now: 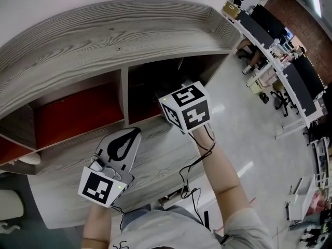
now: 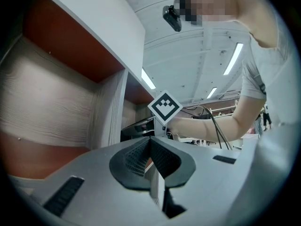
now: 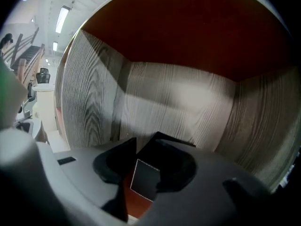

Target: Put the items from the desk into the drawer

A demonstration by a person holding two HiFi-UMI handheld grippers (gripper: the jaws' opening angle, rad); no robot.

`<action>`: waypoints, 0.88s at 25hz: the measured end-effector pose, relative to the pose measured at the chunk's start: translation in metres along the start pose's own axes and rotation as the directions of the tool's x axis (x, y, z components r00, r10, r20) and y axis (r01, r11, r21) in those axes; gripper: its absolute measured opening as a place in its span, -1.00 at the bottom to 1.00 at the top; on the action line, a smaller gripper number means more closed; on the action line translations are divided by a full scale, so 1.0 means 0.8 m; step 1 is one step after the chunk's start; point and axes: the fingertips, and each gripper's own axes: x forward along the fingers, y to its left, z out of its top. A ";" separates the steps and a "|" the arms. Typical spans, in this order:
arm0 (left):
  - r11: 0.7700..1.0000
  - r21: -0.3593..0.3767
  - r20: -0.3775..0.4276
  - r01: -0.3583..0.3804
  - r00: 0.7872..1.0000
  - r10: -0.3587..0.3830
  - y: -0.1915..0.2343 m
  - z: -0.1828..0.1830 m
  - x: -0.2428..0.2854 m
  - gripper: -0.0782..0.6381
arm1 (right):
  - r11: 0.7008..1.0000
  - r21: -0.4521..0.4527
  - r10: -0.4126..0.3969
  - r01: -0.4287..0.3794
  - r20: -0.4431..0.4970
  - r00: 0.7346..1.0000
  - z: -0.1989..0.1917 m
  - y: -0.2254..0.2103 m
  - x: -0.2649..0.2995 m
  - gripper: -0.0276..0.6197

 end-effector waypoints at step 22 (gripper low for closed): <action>1.000 0.013 0.018 0.000 1.000 0.000 -0.012 0.008 -0.003 -0.76 | 0.997 -0.030 0.065 -0.064 0.030 0.997 0.004 0.034 -0.046 -0.76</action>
